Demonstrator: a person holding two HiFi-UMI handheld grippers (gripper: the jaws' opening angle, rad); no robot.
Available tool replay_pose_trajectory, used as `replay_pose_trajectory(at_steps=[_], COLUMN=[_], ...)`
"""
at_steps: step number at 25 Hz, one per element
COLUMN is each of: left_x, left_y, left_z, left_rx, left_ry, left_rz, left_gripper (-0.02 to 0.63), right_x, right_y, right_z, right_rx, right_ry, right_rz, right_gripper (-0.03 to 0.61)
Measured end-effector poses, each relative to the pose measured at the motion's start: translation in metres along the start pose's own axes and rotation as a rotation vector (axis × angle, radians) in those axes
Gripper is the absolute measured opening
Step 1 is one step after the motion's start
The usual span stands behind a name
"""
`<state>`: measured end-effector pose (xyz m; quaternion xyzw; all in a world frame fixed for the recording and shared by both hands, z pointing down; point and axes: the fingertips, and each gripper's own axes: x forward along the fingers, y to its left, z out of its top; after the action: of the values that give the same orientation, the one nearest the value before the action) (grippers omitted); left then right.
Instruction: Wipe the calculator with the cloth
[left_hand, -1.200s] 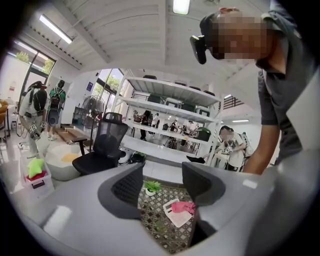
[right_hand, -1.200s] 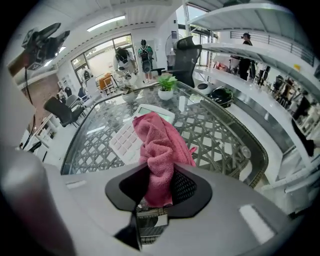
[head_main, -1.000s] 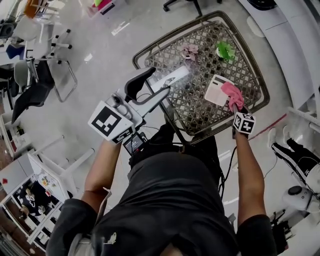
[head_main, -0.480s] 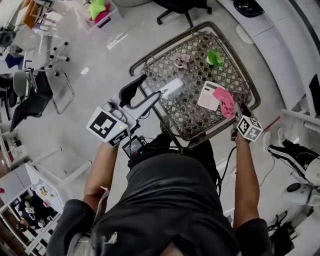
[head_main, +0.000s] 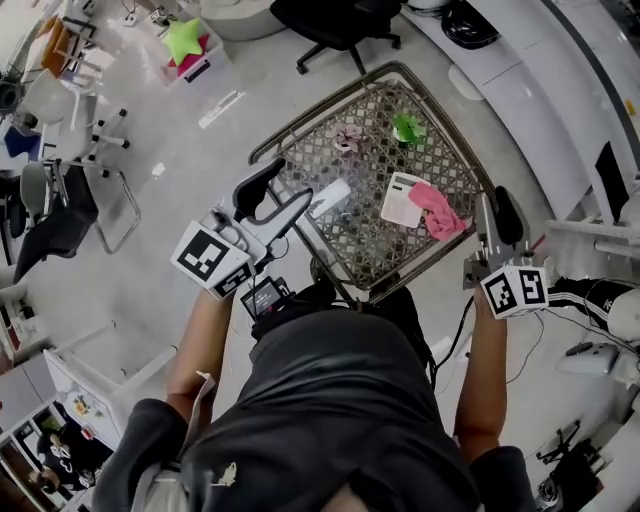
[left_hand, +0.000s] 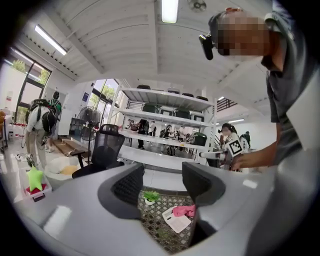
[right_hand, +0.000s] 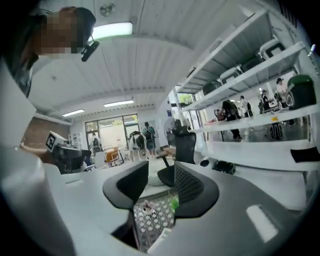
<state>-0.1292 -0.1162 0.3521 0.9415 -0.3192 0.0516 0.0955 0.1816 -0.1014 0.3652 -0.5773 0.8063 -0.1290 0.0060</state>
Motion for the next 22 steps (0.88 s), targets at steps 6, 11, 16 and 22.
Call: replay_pose_trajectory(at_steps=[6, 11, 16, 22], left_x=[-0.004, -0.013, -0.018, -0.025], left_y=[-0.013, -0.022, -0.029, -0.036], left_z=[0.009, 0.011, 0.015, 0.022], left_rx=[0.006, 0.001, 0.01, 0.025], left_ry=[-0.027, -0.049, -0.07, -0.095], left_rz=[-0.029, -0.053, -0.089, -0.128], left_gripper=[0.288, 0.288, 0.288, 0.288], right_x=[-0.023, -0.041, -0.06, -0.081], right_y=[0.055, 0.085, 0.103, 0.114], right_z=[0.086, 0.107, 0.112, 0.112], right_rx=[-0.066, -0.09, -0.111, -0.11], right_ry=[-0.107, -0.128, -0.138, -0.143], right_rz=[0.071, 0.088, 0.07, 0.033], right_gripper=[0.138, 0.137, 0.132, 0.123])
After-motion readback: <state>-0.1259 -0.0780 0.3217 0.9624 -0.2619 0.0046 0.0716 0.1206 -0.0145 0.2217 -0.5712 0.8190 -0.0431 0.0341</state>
